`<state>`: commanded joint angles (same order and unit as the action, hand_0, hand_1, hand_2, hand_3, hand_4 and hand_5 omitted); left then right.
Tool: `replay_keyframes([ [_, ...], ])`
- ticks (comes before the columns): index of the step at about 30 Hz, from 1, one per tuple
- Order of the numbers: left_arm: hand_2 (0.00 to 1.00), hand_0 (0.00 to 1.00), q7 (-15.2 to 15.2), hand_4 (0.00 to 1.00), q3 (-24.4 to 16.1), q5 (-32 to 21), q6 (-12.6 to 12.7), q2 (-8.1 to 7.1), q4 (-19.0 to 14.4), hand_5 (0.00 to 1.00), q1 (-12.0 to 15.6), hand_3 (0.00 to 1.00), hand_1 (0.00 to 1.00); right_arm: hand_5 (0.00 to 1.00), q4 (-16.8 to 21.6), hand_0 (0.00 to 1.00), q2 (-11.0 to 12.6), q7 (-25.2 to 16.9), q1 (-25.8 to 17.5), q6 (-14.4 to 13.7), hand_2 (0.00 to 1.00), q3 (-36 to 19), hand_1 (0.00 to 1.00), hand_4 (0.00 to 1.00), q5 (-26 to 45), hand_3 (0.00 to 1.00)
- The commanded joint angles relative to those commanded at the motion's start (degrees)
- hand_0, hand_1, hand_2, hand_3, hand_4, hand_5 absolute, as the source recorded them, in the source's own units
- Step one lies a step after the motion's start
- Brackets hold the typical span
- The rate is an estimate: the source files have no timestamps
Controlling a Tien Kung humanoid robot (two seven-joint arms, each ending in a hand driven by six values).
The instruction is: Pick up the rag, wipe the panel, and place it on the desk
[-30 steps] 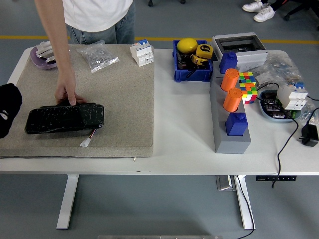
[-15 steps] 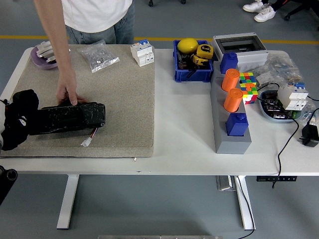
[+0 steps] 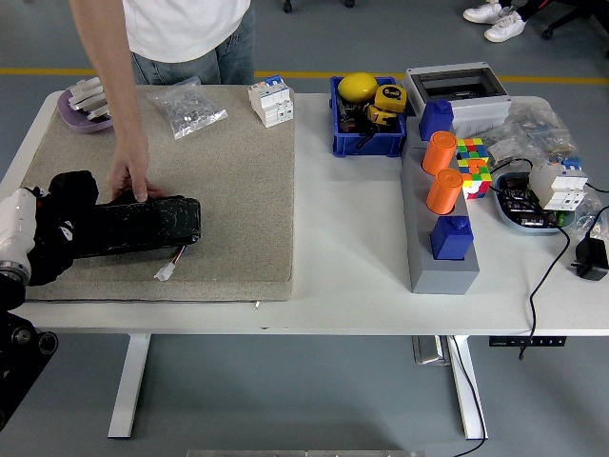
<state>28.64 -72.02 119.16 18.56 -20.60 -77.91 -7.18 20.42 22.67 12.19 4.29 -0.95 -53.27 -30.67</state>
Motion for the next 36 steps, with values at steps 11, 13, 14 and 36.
replay_keyframes([
  [11, 0.535, 0.223, 0.5, 0.201, 5.5, -0.8, 0.3, 0.55, -2.2, 0.002, -1.5, 0.48, 0.106, 0.737, 0.1, 0.8, 0.0, 0.0, 0.1, 0.0, 0.709, 0.1, 0.702, 0.998, 0.0, 0.687],
  [13, 0.535, 0.223, 0.7, 0.201, 6.9, -1.0, 0.2, 0.54, -2.9, 0.002, -1.9, 0.48, 0.106, 0.737, 0.1, 0.8, 0.0, 0.0, 0.1, 0.0, 0.709, 0.1, 0.702, 0.998, 0.0, 0.687],
  [14, 0.535, 0.223, 0.9, 0.201, 7.9, -1.0, 0.2, 0.48, -3.3, 0.002, -2.2, 0.48, 0.106, 0.737, 0.0, 0.8, 0.1, 0.0, 0.1, 0.0, 0.709, 0.1, 0.702, 0.998, 0.1, 0.687],
  [36, 0.531, 0.223, 2.0, 0.211, 22.2, -3.2, -0.8, 0.61, -5.9, 0.002, -8.4, 0.483, 0.108, 0.738, 0.1, 0.797, 0.3, 0.0, 0.6, 0.1, 0.709, 0.6, 0.701, 0.998, 0.4, 0.688],
])
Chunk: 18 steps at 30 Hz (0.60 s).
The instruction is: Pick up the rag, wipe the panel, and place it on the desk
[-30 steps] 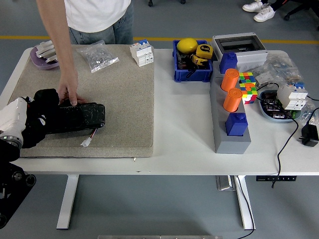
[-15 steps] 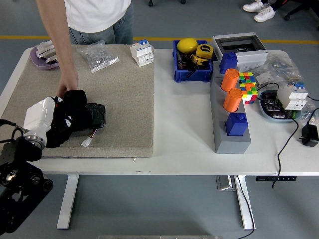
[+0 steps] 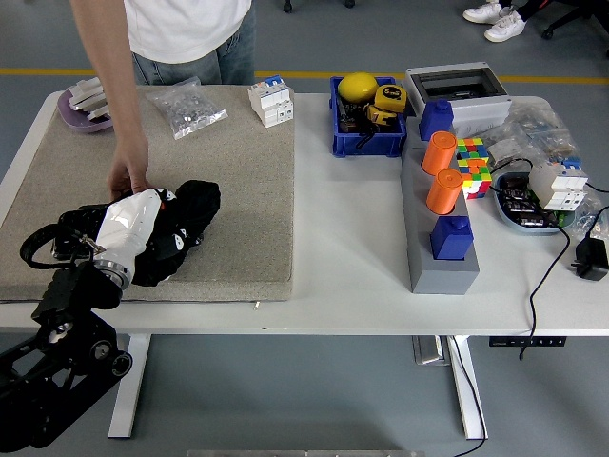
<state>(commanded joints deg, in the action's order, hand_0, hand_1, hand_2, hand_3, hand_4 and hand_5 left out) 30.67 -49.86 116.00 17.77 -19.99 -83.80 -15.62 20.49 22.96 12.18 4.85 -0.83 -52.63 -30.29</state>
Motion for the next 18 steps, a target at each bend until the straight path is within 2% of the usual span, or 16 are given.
replay_keyframes([
  [9, 0.532, 0.223, 0.0, 0.217, -1.6, 0.2, 0.0, 0.16, 0.6, 0.002, 0.2, 0.484, 0.108, 0.737, 0.0, 0.797, -0.1, 0.1, 0.0, -0.1, 0.709, 0.0, 0.702, 0.998, 0.0, 0.688],
  [18, 0.531, 0.223, -0.1, 0.228, -6.5, 1.3, 0.1, -0.32, 3.4, 0.002, 1.9, 0.486, 0.111, 0.737, 0.1, 0.797, 0.0, 0.1, -0.1, -0.1, 0.709, -0.4, 0.701, 0.998, -0.2, 0.688],
])
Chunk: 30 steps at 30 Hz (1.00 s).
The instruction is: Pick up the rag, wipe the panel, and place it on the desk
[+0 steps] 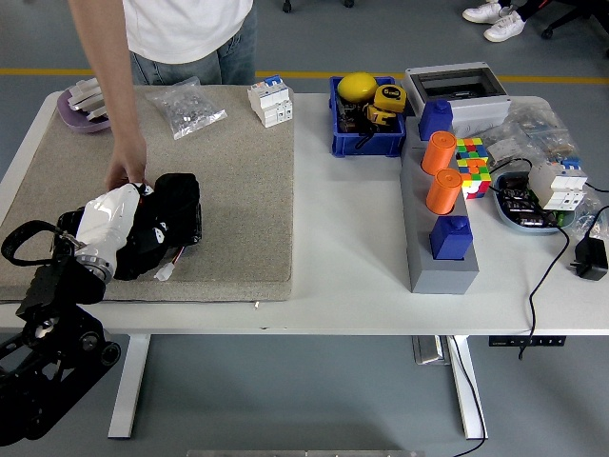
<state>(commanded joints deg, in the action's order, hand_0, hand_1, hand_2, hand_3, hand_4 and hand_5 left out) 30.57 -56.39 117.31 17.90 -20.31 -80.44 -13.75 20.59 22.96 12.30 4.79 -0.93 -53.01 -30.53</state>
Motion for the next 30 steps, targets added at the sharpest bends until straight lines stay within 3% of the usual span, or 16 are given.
replay_keyframes([
  [13, 0.532, 0.221, 0.5, 0.234, -7.7, 1.5, 0.0, -1.61, 2.9, 0.002, 2.5, 0.488, 0.111, 0.737, 0.0, 0.797, 0.0, 0.1, -0.2, -0.1, 0.708, -1.0, 0.701, 0.998, -0.6, 0.689],
  [30, 0.529, 0.22, 0.8, 0.239, -13.6, 1.4, 0.4, -3.6, 6.0, 0.002, 3.9, 0.487, 0.116, 0.735, 0.1, 0.797, 0.0, 0.1, -0.4, -0.2, 0.708, -2.3, 0.702, 0.998, -1.5, 0.688],
])
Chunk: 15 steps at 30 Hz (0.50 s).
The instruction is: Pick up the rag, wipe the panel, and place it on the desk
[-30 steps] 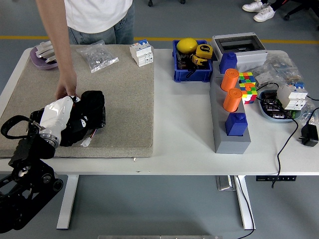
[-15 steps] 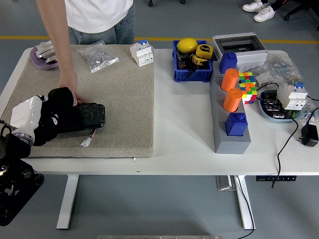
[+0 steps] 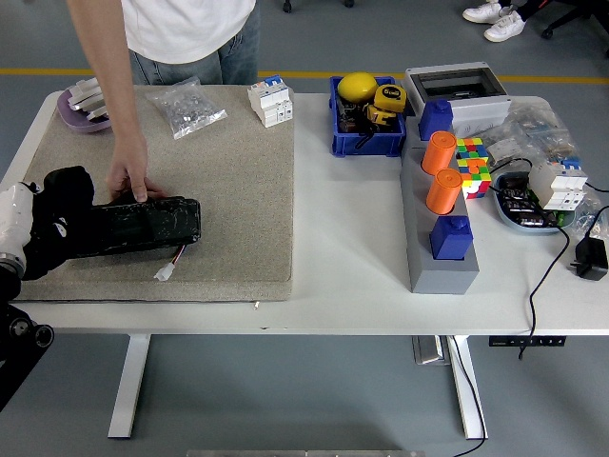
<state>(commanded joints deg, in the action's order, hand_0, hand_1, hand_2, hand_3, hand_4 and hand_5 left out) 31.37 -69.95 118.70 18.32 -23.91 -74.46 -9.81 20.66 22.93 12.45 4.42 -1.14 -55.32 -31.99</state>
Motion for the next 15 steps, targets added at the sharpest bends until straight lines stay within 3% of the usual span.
replay_keyframes([
  [5, 0.529, 0.219, -0.2, 0.242, -0.6, -0.5, 0.1, -0.2, 0.4, 0.002, 0.4, 0.488, 0.116, 0.735, 0.1, 0.796, 0.0, 0.0, 0.0, -0.1, 0.708, -0.1, 0.701, 0.998, -0.1, 0.688],
  [15, 0.529, 0.218, -0.5, 0.244, 1.3, -0.6, 0.5, 0.84, -1.0, 0.002, -0.2, 0.487, 0.118, 0.734, 0.0, 0.796, 0.0, 0.1, -0.1, 0.1, 0.708, 0.4, 0.701, 0.998, 0.1, 0.688],
])
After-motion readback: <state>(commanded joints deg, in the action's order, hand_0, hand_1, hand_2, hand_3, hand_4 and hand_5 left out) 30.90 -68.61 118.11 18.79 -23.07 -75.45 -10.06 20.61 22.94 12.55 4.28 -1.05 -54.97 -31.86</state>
